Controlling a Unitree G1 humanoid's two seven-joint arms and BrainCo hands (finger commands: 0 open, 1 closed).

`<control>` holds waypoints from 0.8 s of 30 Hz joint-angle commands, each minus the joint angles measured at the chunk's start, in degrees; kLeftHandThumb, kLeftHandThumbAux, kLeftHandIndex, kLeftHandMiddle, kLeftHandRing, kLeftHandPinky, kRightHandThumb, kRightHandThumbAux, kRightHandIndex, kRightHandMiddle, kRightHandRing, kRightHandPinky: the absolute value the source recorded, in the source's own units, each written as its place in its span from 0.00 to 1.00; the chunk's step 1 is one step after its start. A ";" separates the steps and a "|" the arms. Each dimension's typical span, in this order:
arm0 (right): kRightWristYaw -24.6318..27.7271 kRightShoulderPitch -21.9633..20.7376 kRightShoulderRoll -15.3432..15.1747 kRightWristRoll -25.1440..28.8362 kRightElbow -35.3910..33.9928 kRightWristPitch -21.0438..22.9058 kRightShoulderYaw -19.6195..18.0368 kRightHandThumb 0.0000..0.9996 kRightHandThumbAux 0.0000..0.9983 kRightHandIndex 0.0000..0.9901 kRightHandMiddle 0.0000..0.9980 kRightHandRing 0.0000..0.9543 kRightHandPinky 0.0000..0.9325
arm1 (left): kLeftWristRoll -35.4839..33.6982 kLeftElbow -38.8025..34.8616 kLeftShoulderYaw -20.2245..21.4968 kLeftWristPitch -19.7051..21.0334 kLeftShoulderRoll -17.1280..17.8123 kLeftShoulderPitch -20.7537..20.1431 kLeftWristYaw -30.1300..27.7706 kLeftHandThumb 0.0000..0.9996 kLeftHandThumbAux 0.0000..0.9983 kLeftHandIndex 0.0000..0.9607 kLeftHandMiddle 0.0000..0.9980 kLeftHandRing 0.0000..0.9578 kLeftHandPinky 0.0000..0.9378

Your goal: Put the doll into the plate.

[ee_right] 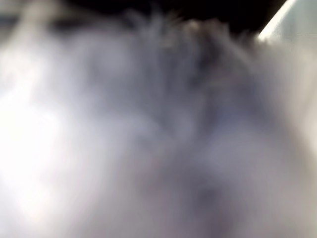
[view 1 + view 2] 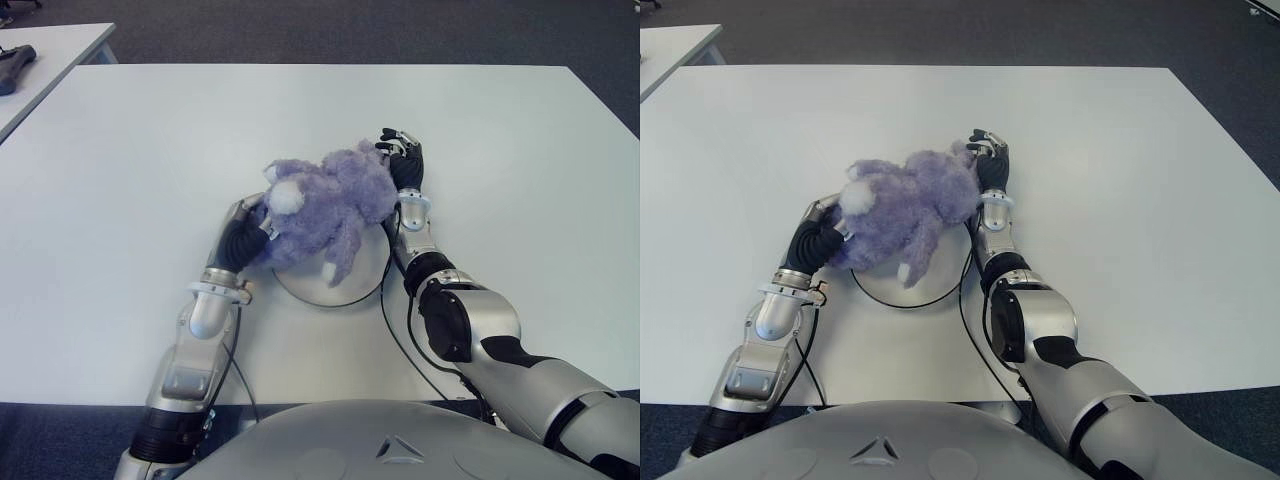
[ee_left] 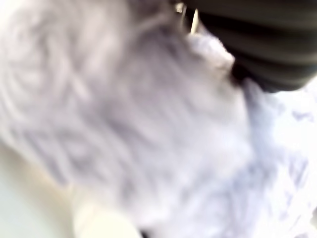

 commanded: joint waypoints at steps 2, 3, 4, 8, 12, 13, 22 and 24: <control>-0.07 11.52 7.49 1.30 6.91 5.82 -0.64 1.00 0.69 0.45 0.27 0.39 0.52 | -6.32 3.30 -3.38 4.05 6.41 2.87 -15.07 0.23 0.61 0.11 0.34 0.34 0.30; -0.10 11.51 7.53 1.34 6.91 5.84 -0.69 1.00 0.70 0.45 0.27 0.39 0.52 | -7.07 3.38 -3.40 3.89 7.04 2.83 -15.87 0.21 0.61 0.08 0.28 0.30 0.28; -0.20 11.49 7.58 1.36 6.91 5.83 -0.72 1.00 0.70 0.45 0.27 0.39 0.52 | -7.98 3.46 -3.50 3.79 7.87 2.69 -17.10 0.19 0.60 0.07 0.23 0.27 0.26; -0.48 11.41 7.69 1.41 6.91 5.83 -0.81 1.00 0.69 0.45 0.26 0.39 0.52 | -11.37 3.99 -4.15 2.93 11.06 1.90 -21.61 0.11 0.54 0.00 0.05 0.09 0.11; -0.35 11.24 7.81 1.75 6.92 6.12 -1.12 1.00 0.69 0.45 0.26 0.39 0.52 | -13.85 4.91 -4.22 1.37 13.39 1.28 -24.61 0.08 0.51 0.00 0.00 0.02 0.03; -0.24 11.18 7.87 1.93 6.92 6.26 -1.28 1.00 0.69 0.45 0.26 0.39 0.52 | -14.37 5.20 -4.16 0.95 13.95 1.09 -25.32 0.07 0.48 0.00 0.00 0.01 0.01; 0.10 10.91 8.07 2.41 6.94 7.00 -1.83 1.00 0.69 0.44 0.26 0.39 0.53 | -16.60 9.17 -3.75 -3.94 17.53 -0.79 -29.56 0.07 0.39 0.00 0.00 0.00 0.00; 0.32 10.90 8.07 2.43 6.94 7.13 -1.79 1.00 0.69 0.44 0.26 0.39 0.53 | -16.75 10.14 -3.72 -5.33 18.00 -1.06 -30.03 0.07 0.37 0.00 0.00 0.00 0.00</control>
